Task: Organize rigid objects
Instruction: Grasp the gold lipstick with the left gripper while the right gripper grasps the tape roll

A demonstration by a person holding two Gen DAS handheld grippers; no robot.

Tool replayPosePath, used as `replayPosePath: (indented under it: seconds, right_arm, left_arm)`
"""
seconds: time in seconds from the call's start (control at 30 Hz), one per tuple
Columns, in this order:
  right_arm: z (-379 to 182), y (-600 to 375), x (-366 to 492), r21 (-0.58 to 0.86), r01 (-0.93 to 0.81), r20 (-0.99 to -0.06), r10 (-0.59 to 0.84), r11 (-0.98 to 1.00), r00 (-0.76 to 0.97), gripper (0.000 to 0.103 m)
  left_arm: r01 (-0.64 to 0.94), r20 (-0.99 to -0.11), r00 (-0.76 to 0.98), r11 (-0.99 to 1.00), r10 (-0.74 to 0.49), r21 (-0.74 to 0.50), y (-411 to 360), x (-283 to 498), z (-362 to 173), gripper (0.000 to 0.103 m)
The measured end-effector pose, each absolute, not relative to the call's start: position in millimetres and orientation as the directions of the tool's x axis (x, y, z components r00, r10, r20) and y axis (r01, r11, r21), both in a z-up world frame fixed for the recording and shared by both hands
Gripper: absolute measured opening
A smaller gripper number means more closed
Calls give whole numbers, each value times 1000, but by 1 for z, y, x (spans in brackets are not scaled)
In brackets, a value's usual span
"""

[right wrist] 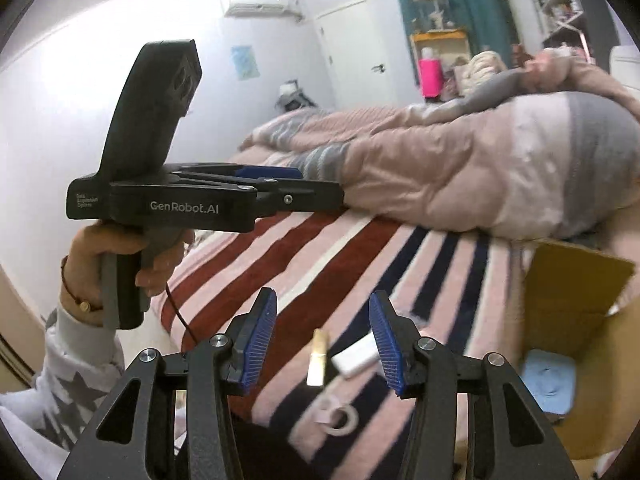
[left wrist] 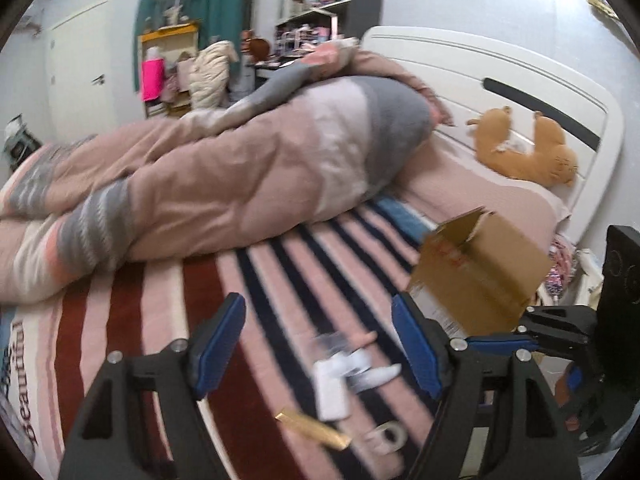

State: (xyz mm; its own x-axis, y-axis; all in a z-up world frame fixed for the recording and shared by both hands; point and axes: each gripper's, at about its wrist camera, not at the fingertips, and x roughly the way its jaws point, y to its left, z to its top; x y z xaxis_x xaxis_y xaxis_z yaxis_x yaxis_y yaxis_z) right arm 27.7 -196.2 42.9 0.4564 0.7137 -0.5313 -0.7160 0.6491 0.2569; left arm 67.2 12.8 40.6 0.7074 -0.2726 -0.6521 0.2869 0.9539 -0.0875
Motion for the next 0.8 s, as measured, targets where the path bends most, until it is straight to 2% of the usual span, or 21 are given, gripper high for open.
replayPosePath:
  seconds: [0.1, 0.23, 0.43, 0.67, 0.8]
  right_arm:
    - [25, -172, 25, 274, -723, -550, 720, 634, 423, 47]
    - [-15, -156, 18, 250, -703, -630, 663, 666, 404, 49]
    - [-78, -160, 21, 209, -641, -737, 549, 738, 393, 52]
    - [-106, -168, 20, 175, -607, -781, 485, 775, 394, 58]
    - [-107, -166, 21, 168, -619, -778, 489, 767, 394, 58]
  left_arm:
    - [267, -672, 690, 958, -267, -107, 36, 63, 14, 73]
    - [223, -707, 659, 964, -257, -142, 50, 58, -35, 74]
    - [244, -746, 546, 924, -382, -294, 46, 54, -107, 74]
    - [267, -756, 482, 896, -443, -355, 25, 48, -141, 74]
    - [276, -759, 488, 901, -430, -333, 13, 46, -145, 74]
